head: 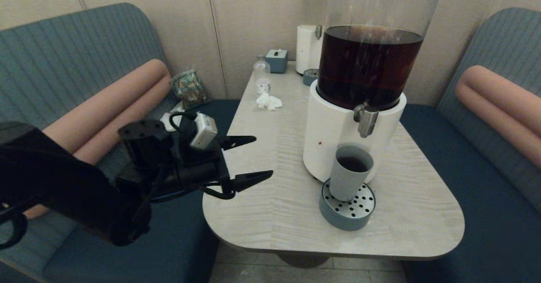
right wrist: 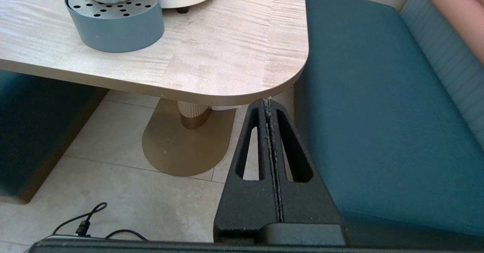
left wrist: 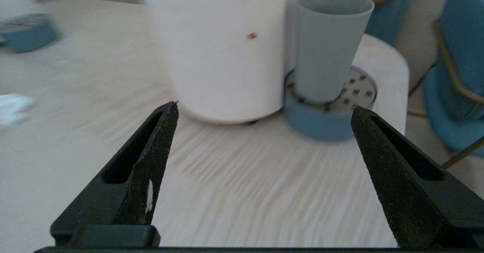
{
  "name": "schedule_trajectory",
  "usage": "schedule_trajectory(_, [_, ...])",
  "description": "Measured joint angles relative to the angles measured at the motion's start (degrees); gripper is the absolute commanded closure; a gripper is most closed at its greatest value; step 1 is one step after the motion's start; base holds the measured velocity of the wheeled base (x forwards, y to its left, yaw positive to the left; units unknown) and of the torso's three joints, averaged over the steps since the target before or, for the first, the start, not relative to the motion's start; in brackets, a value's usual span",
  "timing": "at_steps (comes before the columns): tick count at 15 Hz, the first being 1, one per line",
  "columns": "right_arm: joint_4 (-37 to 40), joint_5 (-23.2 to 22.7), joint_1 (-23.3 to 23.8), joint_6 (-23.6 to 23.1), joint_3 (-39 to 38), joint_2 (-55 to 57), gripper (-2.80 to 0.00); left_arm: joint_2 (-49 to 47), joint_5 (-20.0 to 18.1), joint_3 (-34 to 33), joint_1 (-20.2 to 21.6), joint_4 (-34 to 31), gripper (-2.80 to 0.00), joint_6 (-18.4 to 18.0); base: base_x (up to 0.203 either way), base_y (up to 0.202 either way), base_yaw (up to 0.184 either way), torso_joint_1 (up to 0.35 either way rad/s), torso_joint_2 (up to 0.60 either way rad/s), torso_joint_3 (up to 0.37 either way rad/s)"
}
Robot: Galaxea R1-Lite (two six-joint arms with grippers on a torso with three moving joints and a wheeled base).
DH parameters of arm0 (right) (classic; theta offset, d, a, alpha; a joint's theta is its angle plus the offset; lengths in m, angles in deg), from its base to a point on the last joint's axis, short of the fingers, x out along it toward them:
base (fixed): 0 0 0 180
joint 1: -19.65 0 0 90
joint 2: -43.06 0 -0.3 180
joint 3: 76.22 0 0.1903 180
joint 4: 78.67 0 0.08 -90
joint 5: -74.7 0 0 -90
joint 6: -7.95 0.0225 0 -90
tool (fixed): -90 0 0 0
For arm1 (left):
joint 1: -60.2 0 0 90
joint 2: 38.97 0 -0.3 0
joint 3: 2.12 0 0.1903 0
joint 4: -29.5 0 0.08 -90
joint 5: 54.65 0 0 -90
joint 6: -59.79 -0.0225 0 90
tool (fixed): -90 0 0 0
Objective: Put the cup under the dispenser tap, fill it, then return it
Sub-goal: Place the cup next to the water dispenser
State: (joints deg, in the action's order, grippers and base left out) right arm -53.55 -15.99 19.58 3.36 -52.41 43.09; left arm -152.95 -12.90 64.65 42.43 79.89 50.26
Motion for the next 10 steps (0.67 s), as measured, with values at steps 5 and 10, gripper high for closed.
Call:
schedule_trajectory(5, [0.0, 0.0, 0.0, 0.0, 0.0, 0.0, 0.0, -5.8, 3.4, 5.4, -5.9, 0.1, -2.8, 2.1, 0.0, 0.0, 0.0, 0.0, 0.0, 0.0])
schedule_trajectory(10, [0.0, 0.0, 0.0, 0.0, 0.0, 0.0, 0.0, -10.4, 6.4, 10.6, -9.9, 0.1, -2.8, 3.2, 0.0, 0.0, 0.0, 0.0, 0.0, 0.0])
